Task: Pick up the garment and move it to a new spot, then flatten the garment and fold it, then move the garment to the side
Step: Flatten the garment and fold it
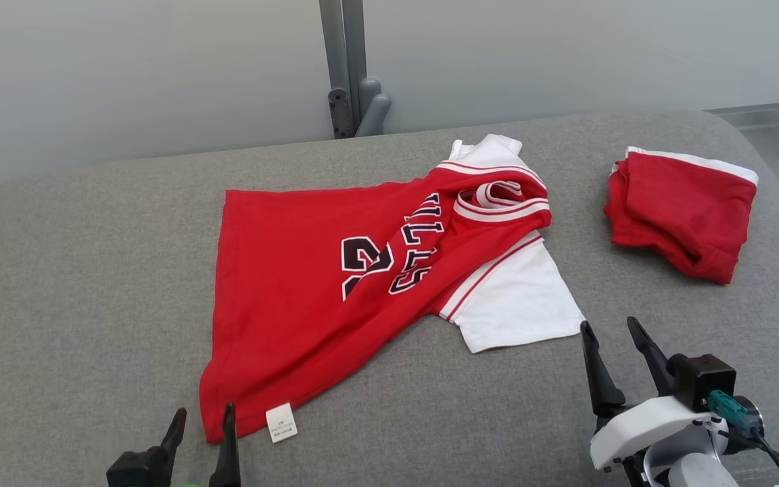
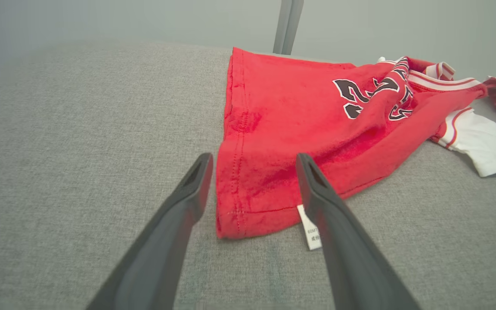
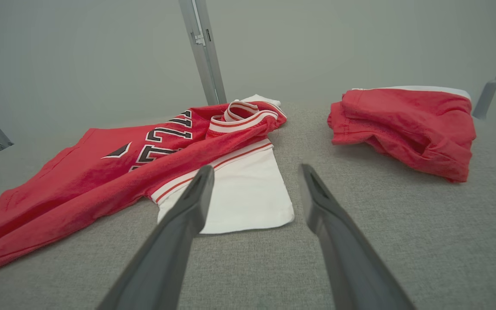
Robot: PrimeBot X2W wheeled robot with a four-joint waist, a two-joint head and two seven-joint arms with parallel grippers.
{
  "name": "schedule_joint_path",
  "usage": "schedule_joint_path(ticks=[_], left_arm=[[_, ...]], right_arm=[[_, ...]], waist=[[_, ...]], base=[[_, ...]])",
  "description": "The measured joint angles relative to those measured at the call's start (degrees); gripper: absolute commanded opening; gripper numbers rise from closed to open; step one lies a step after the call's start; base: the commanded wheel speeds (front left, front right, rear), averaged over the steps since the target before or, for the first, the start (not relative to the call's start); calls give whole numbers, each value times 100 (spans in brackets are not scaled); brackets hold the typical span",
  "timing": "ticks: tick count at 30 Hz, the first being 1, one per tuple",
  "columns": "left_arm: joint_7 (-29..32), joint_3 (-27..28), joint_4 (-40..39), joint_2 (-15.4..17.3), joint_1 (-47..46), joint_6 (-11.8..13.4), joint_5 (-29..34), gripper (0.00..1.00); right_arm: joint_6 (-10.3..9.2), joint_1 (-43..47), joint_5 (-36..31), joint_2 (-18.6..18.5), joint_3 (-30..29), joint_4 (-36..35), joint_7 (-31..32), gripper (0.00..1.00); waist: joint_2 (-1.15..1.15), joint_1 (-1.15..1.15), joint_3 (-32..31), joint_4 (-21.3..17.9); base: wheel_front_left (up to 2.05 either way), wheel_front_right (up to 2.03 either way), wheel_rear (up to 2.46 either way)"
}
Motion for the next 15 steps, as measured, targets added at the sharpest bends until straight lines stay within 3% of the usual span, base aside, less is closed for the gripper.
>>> schedule_joint_path(ticks=[15], left_arm=[[0,-120,812,-5,-463,5,-443,100]], right_arm=[[0,-171,87,8,-78,42,0,100]], waist=[[0,0,511,44]], base=[[0,0,0]])
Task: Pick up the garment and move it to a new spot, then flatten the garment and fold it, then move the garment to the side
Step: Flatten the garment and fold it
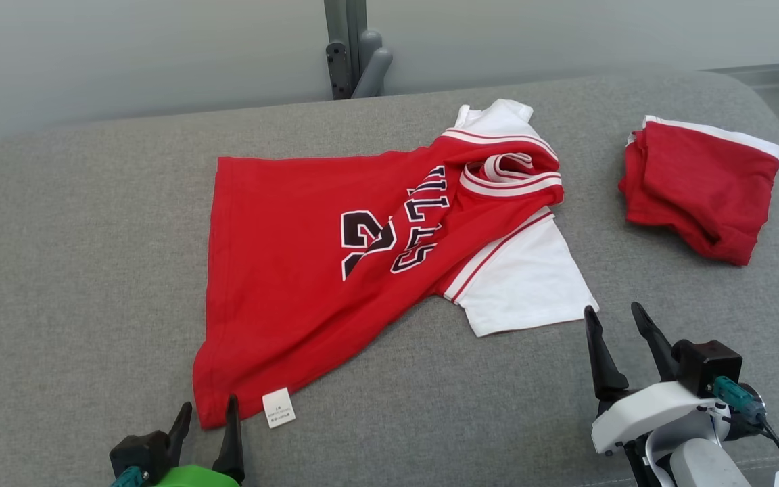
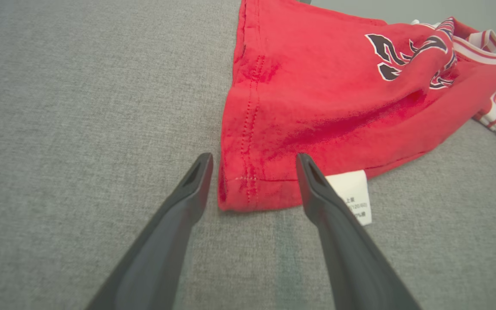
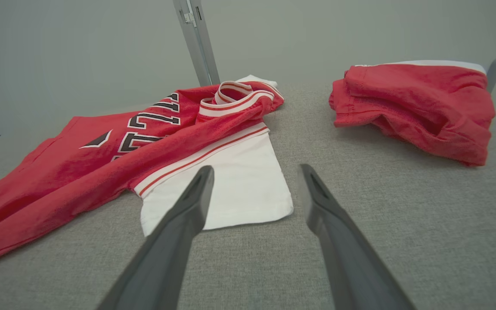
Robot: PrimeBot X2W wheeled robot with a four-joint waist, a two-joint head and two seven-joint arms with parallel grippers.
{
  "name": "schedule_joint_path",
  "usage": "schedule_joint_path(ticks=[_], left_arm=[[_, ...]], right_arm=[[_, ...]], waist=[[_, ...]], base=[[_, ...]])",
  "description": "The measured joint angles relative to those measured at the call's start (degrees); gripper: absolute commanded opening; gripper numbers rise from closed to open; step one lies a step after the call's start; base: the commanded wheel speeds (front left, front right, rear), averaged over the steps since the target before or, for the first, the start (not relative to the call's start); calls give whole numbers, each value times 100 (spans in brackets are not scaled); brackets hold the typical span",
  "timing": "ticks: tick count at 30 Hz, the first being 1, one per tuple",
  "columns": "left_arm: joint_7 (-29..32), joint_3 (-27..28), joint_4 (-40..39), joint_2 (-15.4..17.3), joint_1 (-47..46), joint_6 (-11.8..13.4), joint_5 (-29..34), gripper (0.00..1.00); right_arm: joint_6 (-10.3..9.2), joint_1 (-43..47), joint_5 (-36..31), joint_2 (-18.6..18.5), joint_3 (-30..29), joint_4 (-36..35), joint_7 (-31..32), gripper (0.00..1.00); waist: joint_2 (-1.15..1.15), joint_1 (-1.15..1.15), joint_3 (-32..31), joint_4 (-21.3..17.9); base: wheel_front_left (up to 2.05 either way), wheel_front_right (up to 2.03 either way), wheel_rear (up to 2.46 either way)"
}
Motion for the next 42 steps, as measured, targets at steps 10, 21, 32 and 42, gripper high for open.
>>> schedule_joint_path(ticks=[10,21,32,42], left_arm=[[0,-60,176,-1,-258,-59,-235,100],[0,-60,62,0,-292,-110,-141,70],[0,-152,85,0,-311,-154,-14,78],[0,-346,-4,0,-472,-176,37,89]], right_arm=[[-1,-154,10,3,-32,137,0,100],[-1,-318,-103,3,-417,591,1,100],[-1,-584,-51,9,-578,966,1,100],[-1,-1155,-90,9,-681,1808,0,100]], waist=[[0,0,332,7],[0,0,459,81],[0,0,542,203],[0,0,735,350]], base=[[0,0,0],[0,0,0],[0,0,0],[0,0,0]])
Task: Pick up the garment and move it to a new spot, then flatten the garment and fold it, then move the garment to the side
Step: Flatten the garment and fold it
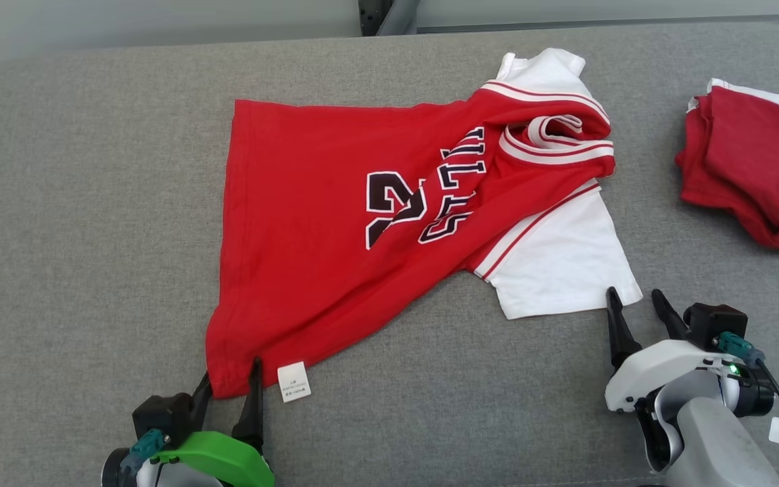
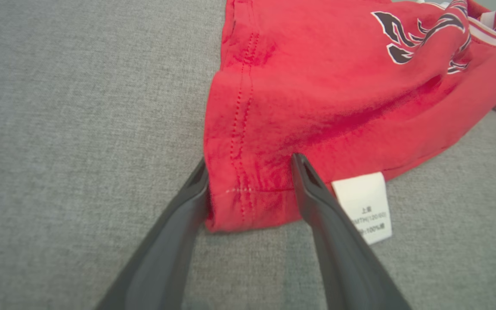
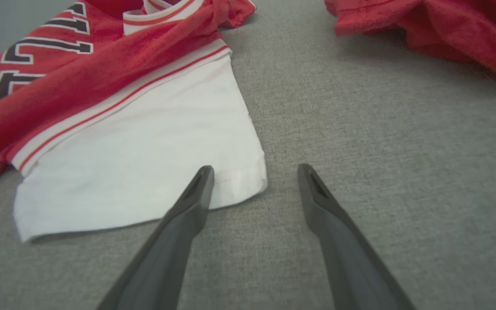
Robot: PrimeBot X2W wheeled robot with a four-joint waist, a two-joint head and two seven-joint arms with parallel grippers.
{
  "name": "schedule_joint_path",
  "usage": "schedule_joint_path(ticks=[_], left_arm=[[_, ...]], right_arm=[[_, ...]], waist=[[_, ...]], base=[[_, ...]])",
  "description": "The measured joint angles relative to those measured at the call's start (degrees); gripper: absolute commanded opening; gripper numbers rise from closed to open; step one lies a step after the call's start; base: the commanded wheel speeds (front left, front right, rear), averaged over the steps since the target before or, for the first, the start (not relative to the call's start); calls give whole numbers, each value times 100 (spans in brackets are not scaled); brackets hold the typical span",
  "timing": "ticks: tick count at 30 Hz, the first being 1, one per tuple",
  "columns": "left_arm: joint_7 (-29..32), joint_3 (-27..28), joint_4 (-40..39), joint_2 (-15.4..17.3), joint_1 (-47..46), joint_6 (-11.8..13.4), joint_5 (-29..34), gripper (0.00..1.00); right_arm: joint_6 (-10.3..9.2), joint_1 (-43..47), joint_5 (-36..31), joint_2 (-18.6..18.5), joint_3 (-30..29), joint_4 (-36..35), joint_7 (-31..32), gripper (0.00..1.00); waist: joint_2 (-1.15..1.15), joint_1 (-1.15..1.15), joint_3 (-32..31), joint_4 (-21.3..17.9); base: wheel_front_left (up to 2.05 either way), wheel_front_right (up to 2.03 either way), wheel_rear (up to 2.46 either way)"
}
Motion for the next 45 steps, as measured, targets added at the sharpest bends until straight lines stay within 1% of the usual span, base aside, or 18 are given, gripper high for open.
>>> schedule_joint_path(ticks=[5,10,11,12,13,14,15,16,17,24,29,30,32,35,36,37,41,45], left_arm=[[0,-65,-21,0,-59,-4,24,89],[0,-97,-24,0,-68,-8,25,90],[0,-96,-30,0,-68,-8,26,89],[0,-99,-36,0,-69,-8,31,89],[0,-96,-44,0,-69,-9,33,89],[0,-99,-49,0,-69,-9,33,90],[0,-100,-52,0,-70,-9,34,89],[0,-100,-55,0,-73,-9,34,89],[0,-109,-57,0,-75,-9,34,89],[0,-135,-74,0,-88,-9,33,89],[0,-151,-86,0,-63,-9,22,83],[0,-153,-86,0,-52,-9,21,78],[0,-167,-87,1,-34,-9,12,62],[0,-181,-87,0,8,-10,-4,42],[0,-182,-88,0,22,-10,-9,32],[0,-186,-86,1,35,-10,-23,0],[0,-226,-89,0,73,-10,-69,0],[0,-156,-614,4,109,-10,-205,0]], right_arm=[[0,-378,-70,-8,27,658,-20,100],[-7,-510,54,-32,212,833,-26,100],[-7,-530,57,-40,249,870,-33,78],[-7,-549,59,-46,277,892,-43,51],[-7,-565,66,-46,293,903,-43,44],[-7,-576,77,-46,307,921,-44,35],[-7,-582,97,-43,320,933,-45,23],[-5,-592,105,-41,331,947,-49,3],[-4,-600,121,-36,334,967,-53,0],[2,-539,200,2,188,727,-18,0],[2,-284,200,7,-7,466,-15,0],[2,-224,200,8,-33,404,-14,0],[2,-132,208,8,-81,322,-13,0],[2,-28,224,7,-109,231,-10,0],[2,-3,231,7,-114,212,-9,0],[2,18,254,8,-119,192,-9,0],[2,69,335,7,-134,12,-9,0],[1,138,439,5,-131,-402,-8,0]], waist=[[0,0,71,88],[0,0,93,144],[0,0,95,152],[0,0,99,158],[0,0,105,162],[0,0,112,168],[0,0,117,173],[0,0,123,178],[0,0,130,184],[0,0,115,194],[0,0,27,189],[0,0,4,186],[0,0,-36,177],[0,0,-90,153],[0,0,-105,143],[0,0,-119,133],[0,0,-192,100],[0,0,-317,83]], base=[[0,0,0],[0,0,0],[0,0,0],[0,0,0],[0,0,0],[0,0,0],[0,0,0],[0,0,0],[0,0,0],[0,0,0],[0,0,0],[0,0,0],[0,0,0],[0,0,0],[0,0,0],[0,0,0],[0,0,0],[0,0,0]])
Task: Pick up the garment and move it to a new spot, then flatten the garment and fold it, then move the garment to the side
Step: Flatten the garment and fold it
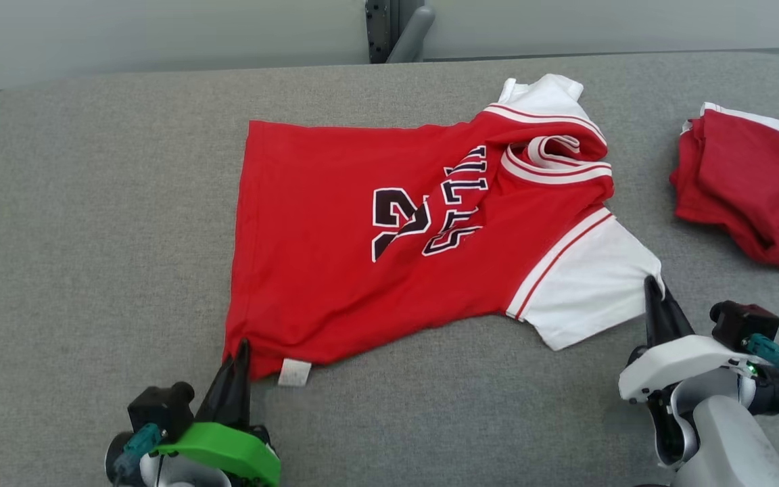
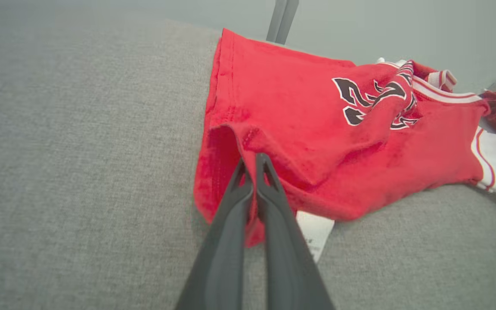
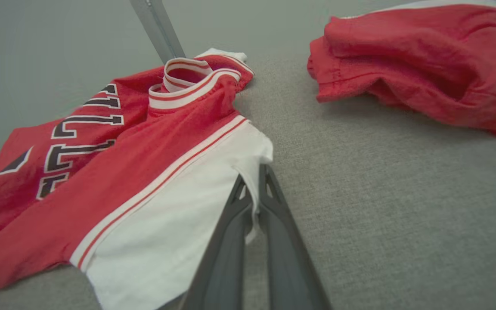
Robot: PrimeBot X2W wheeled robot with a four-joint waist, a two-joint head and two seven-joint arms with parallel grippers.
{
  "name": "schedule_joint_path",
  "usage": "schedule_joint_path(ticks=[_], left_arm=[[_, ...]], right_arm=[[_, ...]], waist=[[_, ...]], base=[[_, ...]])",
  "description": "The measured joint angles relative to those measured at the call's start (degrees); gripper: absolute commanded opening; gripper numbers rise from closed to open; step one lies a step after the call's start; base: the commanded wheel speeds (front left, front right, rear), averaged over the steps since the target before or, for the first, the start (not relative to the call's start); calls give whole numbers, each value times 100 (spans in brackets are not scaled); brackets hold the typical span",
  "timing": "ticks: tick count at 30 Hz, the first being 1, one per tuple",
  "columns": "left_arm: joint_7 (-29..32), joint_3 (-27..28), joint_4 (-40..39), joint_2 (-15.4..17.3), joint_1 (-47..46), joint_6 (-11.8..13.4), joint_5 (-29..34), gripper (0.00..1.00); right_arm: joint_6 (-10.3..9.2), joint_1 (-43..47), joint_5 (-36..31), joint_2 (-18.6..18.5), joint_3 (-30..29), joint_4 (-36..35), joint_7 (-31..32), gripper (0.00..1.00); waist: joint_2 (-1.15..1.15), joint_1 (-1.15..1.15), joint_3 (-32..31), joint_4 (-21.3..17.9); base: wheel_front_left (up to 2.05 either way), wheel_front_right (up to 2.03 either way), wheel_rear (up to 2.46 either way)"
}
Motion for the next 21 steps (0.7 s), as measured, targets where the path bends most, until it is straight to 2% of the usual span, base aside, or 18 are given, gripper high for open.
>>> schedule_joint_path(ticks=[5,6,7,8,9,16,21], left_arm=[[0,32,-628,56,-121,-3,53,0],[0,35,-881,243,-389,-8,54,0],[0,35,-881,243,-389,-8,54,0],[0,1,-1063,536,-783,-8,49,0],[0,1,-1063,536,-783,-8,49,0],[0,-221,-1381,1657,-2349,-9,-274,0],[182,-391,-1410,2225,-3324,-9,-434,0]], right_arm=[[0,-48,31,-24,35,-610,0,0],[0,-215,75,-137,93,-898,0,0],[0,-215,75,-137,93,-898,0,0],[-1,-486,112,-323,200,-1180,0,0],[-1,-486,112,-323,200,-1180,0,0],[0,-1594,246,-977,604,-1903,0,0],[0,-2359,358,-1382,813,-2125,0,0]], waist=[[0,0,-150,-13],[0,0,-215,-22],[0,0,-215,-22],[0,0,-274,-35],[0,0,-274,-35],[0,0,-553,-102],[0,0,-604,-199]], base=[[0,0,0],[0,0,0],[0,0,0],[0,0,0],[0,0,0],[0,0,0],[0,0,0]])
